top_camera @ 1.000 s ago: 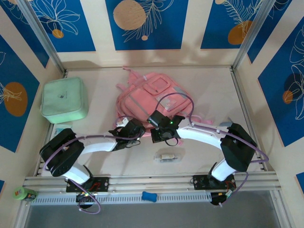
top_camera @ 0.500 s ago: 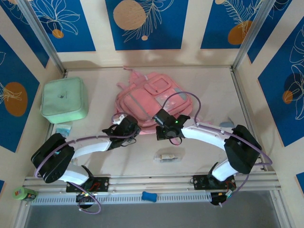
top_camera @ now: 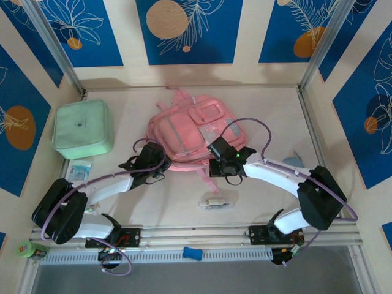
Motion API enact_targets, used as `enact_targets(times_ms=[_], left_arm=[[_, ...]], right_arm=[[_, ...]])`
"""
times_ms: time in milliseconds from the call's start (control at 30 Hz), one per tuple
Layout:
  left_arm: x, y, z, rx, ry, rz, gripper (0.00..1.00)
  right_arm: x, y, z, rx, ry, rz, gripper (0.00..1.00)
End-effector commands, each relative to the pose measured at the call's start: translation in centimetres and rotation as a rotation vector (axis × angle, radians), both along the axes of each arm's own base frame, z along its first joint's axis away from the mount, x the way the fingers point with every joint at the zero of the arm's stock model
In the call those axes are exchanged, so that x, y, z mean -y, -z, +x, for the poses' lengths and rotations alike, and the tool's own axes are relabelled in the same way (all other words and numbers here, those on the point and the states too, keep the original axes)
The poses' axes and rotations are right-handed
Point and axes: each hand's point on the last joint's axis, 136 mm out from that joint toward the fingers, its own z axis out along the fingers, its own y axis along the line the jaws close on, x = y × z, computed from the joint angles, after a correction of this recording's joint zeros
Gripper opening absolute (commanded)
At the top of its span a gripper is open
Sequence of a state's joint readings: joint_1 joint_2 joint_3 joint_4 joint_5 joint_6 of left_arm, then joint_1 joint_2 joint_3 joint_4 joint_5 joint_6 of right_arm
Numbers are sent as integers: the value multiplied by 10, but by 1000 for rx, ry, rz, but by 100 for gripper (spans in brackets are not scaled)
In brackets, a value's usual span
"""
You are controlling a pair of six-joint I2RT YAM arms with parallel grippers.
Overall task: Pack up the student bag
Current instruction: Zip the student bag at the top-center of the table, then unzip the student bag at the top-center of the table.
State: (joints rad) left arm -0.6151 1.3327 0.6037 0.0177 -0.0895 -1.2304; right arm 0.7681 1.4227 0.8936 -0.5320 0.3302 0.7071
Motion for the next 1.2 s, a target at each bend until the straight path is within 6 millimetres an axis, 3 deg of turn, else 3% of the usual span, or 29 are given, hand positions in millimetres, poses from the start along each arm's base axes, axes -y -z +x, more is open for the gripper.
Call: enact_targets(times_ms=[0, 133, 300, 433, 567, 700, 1000, 1167], left_arm=[[-17, -12, 1, 50, -10, 62, 31], [-23, -30, -11, 111, 22, 114, 39], [-20, -66, -14, 194, 74, 180, 42], [23, -77, -8, 223, 218, 131, 43], [75, -70, -6, 195, 395, 87, 40], [98, -58, -10, 194, 455, 116, 37], [79, -13, -13, 105, 445, 260, 30], [76, 11, -18, 55, 458, 284, 18]], right_arm=[[5, -11, -20, -45, -18, 10, 9], [4, -29, -23, -52, -13, 116, 31], [11, -42, -12, -100, 74, 252, 42], [16, -47, 13, -134, 182, 341, 46], [24, -42, 44, -159, 303, 400, 49], [26, -36, 65, -167, 368, 404, 52], [23, -12, 93, -209, 446, 406, 57], [18, 9, 105, -238, 461, 402, 56]])
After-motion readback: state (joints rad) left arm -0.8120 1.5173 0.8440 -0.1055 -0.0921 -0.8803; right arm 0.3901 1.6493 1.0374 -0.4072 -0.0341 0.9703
